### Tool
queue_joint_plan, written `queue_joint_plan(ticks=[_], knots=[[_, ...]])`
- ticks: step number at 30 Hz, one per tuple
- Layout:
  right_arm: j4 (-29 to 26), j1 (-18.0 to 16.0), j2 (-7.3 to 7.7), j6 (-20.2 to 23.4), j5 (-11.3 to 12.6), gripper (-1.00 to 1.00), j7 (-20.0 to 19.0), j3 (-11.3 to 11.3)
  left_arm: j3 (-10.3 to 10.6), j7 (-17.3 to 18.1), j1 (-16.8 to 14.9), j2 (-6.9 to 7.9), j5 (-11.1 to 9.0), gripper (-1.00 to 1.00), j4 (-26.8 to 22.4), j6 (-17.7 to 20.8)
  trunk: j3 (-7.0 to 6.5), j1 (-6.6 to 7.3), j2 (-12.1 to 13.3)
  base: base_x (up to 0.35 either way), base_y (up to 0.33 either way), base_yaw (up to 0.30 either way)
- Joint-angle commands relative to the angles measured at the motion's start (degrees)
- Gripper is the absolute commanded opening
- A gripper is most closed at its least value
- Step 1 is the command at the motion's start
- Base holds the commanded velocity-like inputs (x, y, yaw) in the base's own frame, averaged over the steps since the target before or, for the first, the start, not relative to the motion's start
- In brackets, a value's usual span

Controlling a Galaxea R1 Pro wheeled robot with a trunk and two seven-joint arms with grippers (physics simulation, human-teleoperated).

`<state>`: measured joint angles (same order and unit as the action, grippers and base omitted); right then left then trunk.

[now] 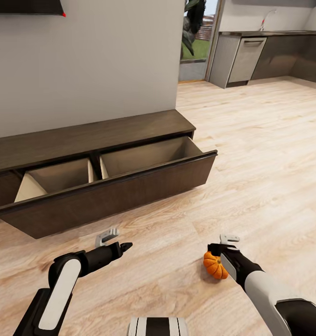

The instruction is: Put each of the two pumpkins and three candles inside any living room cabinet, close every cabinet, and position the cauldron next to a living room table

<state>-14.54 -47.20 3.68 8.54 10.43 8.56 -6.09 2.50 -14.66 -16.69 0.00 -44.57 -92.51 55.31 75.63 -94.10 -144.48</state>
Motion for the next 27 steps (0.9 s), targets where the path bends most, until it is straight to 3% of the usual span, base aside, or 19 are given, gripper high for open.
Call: queue_joint_plan(ticks=[1, 5, 6, 7, 8, 10, 11, 14, 16, 17, 18, 20, 23, 27], knots=[[-0.14, 0.00, 0.05, 0.35, 0.56, 1.00, 0.32, -0.49, 0.06, -0.58, -0.04, 0.00, -0.61, 1.00, -0.09, 0.15, 0.04, 0.01, -0.02, 0.000, 0.000, 0.000], [-0.17, 0.00, 0.09, 0.34, 0.55, 1.00, 0.32, -0.45, 0.18, -0.59, -1.06, -0.29, -0.67, 1.00, -0.24, 0.12, 0.04, 0.01, -0.02, 0.000, 0.000, 0.000], [-0.18, 0.00, 0.09, 0.34, 0.55, 1.00, 0.32, -0.44, 0.19, -0.65, -2.36, -0.45, -0.68, 1.00, -0.27, 0.18, 0.04, 0.01, -0.02, 0.000, 0.000, 0.000], [-0.21, 0.00, 0.14, 0.34, 0.55, 1.00, 0.32, -0.42, 0.21, -0.90, -5.58, -0.72, -1.25, 1.00, -0.29, 0.92, 0.04, 0.01, -0.02, 0.000, 0.000, 0.000], [-0.20, 0.00, 0.13, 0.34, 0.55, 1.00, 0.32, -0.43, 0.21, -0.99, -6.18, -0.75, -1.63, 1.00, -0.30, 1.19, 0.04, 0.01, -0.02, 0.000, 0.000, 0.000], [-0.20, 0.00, 0.12, 0.34, 0.55, 1.00, 0.32, -0.45, 0.23, -1.60, -9.61, -1.05, -4.53, 1.00, -0.19, 1.87, 0.04, 0.01, -0.02, 0.000, 0.000, 0.000], [-0.17, 0.00, 0.13, 0.34, 0.55, 1.00, 0.32, -0.44, 0.38, -4.18, -13.23, -1.67, -7.87, 1.00, 0.67, 2.18, 0.04, 0.01, -0.02, 0.000, 0.000, 0.000], [-0.15, 0.00, 0.11, 0.34, 0.55, 1.00, 0.32, -0.48, 1.42, -9.84, -17.40, -2.66, -12.59, 1.00, 2.33, 2.41, 0.04, 0.01, -0.02, 0.000, 0.000, 0.000], [-0.14, 0.00, 0.10, 0.34, 0.55, 1.00, 0.32, -0.49, 3.70, -14.82, -20.29, -3.21, -18.06, 1.00, 3.33, 2.47, 0.04, 0.01, -0.02, 0.000, 0.000, 0.000], [-0.14, 0.00, 0.10, 0.34, 0.55, 1.00, 0.32, -0.49, 4.38, -15.69, -20.73, -3.29, -19.46, 1.00, 3.38, 2.44, 0.04, 0.01, -0.02, 0.000, 0.000, 0.000], [-0.16, 0.00, 0.13, 0.34, 0.55, 1.00, 0.32, -0.46, 5.89, -16.98, -21.34, -3.35, -22.30, 1.00, 3.15, 2.41, 0.04, 0.01, -0.02, 0.000, 0.000, 0.000], [-0.19, 0.00, 0.16, 0.34, 0.55, 1.00, 0.32, -0.44, 7.89, -18.10, -21.88, -3.36, -25.20, 1.00, 2.53, 2.35, 0.04, 0.01, -0.02, 0.000, 0.000, 0.000], [-0.20, 0.00, 0.15, 0.34, 0.55, 1.00, 0.32, -0.43, 10.00, -18.69, -22.33, -2.65, -27.58, 1.00, 1.53, 2.28, 0.04, 0.01, -0.02, 0.000, 0.000, 0.000], [-0.23, 0.00, 0.13, 0.34, 0.55, 1.00, 0.32, -0.44, 10.57, -18.68, -22.44, -0.25, -29.10, 1.00, 1.10, 2.19, 0.04, 0.01, -0.02, 0.000, 0.000, 0.000]])
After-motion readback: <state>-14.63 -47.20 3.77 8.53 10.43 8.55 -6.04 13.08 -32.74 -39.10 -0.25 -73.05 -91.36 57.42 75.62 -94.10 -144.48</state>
